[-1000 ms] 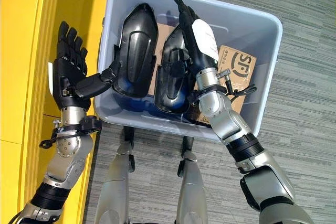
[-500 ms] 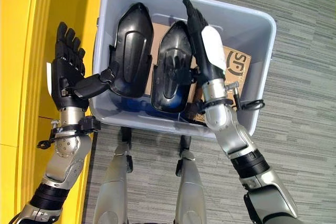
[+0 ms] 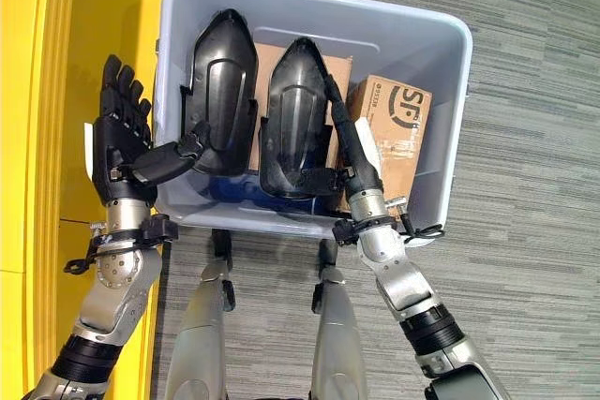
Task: Move parts from the plastic box to the shelf.
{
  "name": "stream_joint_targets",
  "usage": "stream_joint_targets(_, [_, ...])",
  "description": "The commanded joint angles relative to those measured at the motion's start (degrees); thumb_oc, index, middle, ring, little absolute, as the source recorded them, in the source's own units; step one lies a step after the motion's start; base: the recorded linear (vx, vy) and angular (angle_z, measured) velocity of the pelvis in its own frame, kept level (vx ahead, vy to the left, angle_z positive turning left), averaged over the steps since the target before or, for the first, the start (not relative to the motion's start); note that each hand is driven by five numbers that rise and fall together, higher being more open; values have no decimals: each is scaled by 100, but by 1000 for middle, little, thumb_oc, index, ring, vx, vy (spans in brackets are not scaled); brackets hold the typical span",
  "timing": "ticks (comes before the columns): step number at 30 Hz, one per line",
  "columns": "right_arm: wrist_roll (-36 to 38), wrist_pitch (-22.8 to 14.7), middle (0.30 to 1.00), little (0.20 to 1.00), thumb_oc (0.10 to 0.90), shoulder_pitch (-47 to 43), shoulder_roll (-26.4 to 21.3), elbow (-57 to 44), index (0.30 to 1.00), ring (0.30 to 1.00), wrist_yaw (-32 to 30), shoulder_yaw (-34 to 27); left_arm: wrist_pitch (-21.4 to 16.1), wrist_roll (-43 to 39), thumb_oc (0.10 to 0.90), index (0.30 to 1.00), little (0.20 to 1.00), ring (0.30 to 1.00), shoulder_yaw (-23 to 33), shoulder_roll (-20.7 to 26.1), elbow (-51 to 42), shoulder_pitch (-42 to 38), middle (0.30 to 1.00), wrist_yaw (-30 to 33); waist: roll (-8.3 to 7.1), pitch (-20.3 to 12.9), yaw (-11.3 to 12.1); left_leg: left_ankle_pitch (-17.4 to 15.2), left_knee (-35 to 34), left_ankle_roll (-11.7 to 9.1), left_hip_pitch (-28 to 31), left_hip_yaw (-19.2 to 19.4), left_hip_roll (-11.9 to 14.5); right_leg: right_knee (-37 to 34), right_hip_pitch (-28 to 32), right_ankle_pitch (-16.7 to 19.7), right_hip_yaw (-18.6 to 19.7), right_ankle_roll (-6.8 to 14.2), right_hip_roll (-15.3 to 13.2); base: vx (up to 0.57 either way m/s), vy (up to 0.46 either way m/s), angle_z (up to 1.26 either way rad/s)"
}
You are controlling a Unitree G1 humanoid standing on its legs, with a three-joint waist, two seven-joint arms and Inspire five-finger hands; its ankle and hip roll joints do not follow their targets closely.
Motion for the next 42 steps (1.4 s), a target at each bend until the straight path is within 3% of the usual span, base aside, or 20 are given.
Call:
stream_joint_targets(1, [180,-612,1000,1000,900,-595,-40,-610,1000,1000,-3,-81,-477,165,900,1000,1000,1000,154,72,-852,-166,1000,-43,-71,-91,75,-383,311,10,128,164,233,106,688,-554,-62,-208,8,0,0,0])
stream_joint_targets(17, [283,-594,1000,1000,900,-888,144,-493,1000,1000,-37,248,-476,168,900,1000,1000,1000,76,54,-806,-204,1000,30,-69,-91,153,-368,283,14,85,136,210,127,686,-582,-121,-211,-15,0,0,0])
stream_joint_targets(29, [599,-382,1000,1000,900,-1134,319,637,1000,1000,-194,358,-516,30,900,1000,1000,1000,-42,-5,-742,-239,1000,22,8,-91,237,-376,311,26,-2,104,193,163,601,-580,-137,-221,-20,0,0,0])
stream_joint_targets(42, [1285,-270,1000,1000,900,-2189,455,2183,1000,1000,-305,516,-551,-158,900,1000,1000,1000,-221,23,-736,-258,1000,-111,110,-91,431,-363,300,19,-81,52,158,235,530,-625,-177,-228,-25,5,-3,3])
